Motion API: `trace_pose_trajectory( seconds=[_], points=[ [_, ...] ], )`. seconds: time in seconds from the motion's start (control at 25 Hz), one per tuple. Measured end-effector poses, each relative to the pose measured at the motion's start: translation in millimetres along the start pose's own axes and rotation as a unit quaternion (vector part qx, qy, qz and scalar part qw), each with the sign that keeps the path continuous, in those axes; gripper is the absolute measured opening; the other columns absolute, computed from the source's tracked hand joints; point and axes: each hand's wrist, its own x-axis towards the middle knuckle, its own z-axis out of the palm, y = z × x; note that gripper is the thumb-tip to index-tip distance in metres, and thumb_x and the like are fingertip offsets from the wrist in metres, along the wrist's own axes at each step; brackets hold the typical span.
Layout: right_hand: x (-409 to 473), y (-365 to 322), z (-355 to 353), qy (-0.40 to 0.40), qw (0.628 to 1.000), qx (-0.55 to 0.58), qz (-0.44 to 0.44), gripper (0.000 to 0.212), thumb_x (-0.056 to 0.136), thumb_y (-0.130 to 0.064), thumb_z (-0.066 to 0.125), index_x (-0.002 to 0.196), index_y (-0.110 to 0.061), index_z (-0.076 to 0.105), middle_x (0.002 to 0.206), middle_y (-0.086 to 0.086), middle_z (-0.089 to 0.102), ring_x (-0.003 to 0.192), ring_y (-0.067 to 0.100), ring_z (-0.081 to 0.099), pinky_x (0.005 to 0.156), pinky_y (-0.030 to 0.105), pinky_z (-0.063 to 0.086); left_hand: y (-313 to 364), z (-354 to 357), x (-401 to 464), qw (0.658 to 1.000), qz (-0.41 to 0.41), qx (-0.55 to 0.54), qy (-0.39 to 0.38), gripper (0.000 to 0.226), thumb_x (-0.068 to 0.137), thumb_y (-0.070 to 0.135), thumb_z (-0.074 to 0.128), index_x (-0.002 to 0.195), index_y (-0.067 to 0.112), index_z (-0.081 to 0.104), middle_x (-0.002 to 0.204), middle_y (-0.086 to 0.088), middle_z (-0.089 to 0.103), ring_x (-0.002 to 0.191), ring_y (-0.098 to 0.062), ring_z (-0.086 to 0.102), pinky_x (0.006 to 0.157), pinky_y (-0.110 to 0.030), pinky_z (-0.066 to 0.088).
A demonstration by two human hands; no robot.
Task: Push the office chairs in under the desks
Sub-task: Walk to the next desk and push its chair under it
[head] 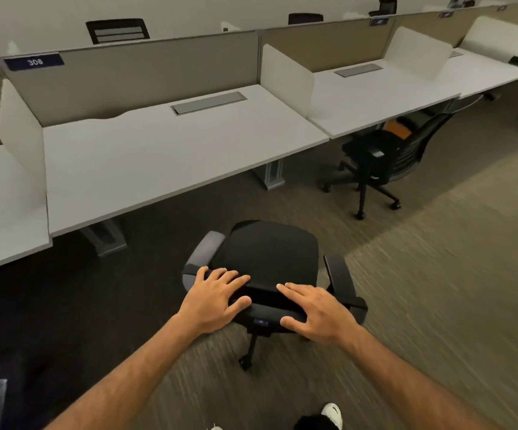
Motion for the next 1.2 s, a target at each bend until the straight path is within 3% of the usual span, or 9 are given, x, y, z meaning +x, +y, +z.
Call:
trace_pose_trajectory(
  seconds=[0.24,0.48,0.8,1.2],
  points=[
    [-1,68,-32,-0.024,0.997,-0.034,-0.066,0.085,0.088,-0.084,0.032,0.159,-0.038,0.025,0.159,-0.004,0.042,0.144,0.013,0.04,0.116,0.033,0.031,62,10,12,0.999,-0.05,0.001,-0.014,0.08,0.09,0.084,0.003,0.16,0.046,0.014,0.164,0.002,0.033,0.151,-0.023,0.027,0.122,-0.054,0.015],
    [4,136,-65,-0.036,0.986,-0.078,-0.145,0.088,0.088,-0.083,0.032,0.158,-0.029,0.032,0.156,-0.003,0.046,0.141,0.015,0.044,0.114,0.034,0.035,116,12,36,0.995,-0.091,-0.031,-0.01,0.078,0.089,0.089,0.011,0.158,0.052,0.012,0.161,0.006,0.04,0.146,-0.017,0.037,0.117,-0.045,0.028],
    [3,227,-97,-0.066,0.974,-0.129,-0.174,0.08,0.092,-0.082,0.022,0.16,-0.041,0.014,0.162,-0.005,0.036,0.146,0.015,0.033,0.117,0.037,0.026,175,22,59,0.99,-0.138,-0.023,0.005,0.074,0.092,0.085,0.008,0.158,0.051,0.01,0.16,0.0,0.041,0.145,-0.02,0.038,0.114,-0.045,0.032],
    [68,243,-112,-0.057,0.966,-0.141,-0.211,0.087,0.087,-0.087,0.011,0.16,-0.04,0.019,0.156,-0.004,0.044,0.139,0.017,0.043,0.112,0.04,0.034,158,12,94,0.986,-0.161,-0.013,0.037,0.066,0.094,0.082,0.007,0.155,0.057,0.007,0.161,0.0,0.04,0.146,-0.019,0.039,0.115,-0.042,0.032]
  ],
)
